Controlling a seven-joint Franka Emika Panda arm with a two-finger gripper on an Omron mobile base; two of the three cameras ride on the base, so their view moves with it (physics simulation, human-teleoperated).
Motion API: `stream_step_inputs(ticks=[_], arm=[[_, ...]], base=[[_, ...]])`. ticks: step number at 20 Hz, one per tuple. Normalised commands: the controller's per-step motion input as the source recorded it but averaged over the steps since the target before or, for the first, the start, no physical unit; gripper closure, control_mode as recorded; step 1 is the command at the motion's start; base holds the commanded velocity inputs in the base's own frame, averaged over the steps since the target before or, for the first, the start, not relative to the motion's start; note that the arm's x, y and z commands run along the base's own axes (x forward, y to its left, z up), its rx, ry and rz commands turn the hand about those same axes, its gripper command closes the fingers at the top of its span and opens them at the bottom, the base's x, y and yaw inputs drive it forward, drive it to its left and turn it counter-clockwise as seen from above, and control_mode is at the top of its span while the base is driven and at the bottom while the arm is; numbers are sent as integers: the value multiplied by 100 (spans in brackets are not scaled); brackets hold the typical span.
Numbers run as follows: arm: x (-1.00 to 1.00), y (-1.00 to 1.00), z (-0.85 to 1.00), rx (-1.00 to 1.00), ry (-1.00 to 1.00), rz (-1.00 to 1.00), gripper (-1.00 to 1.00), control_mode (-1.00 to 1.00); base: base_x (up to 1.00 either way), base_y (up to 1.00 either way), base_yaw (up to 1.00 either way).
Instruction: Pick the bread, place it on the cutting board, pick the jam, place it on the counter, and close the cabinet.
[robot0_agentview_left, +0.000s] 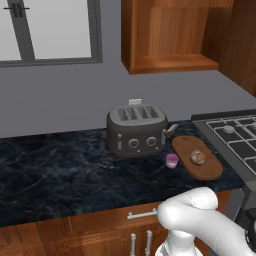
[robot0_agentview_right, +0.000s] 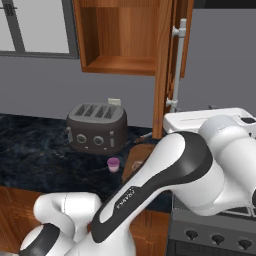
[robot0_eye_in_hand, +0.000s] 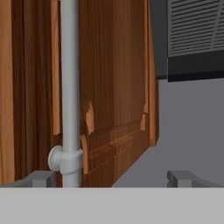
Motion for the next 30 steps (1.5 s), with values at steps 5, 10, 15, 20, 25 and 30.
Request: stream_step_inputs(ticks=[5,10,15,20,25,30], arm=[[0,0,0,0,0,8,-100,-100],[0,0,0,0,0,7,-100,-100],[0,0,1,0,0,7,-100,-100],[0,0,0,0,0,7,-100,-100],[0,0,0,0,0,7,-100,-100],[0,0,0,0,0,7,-100,-100]], base=[[0,0,0],[0,0,0],[0,0,0],[0,0,0],[0,0,0],[0,0,0]])
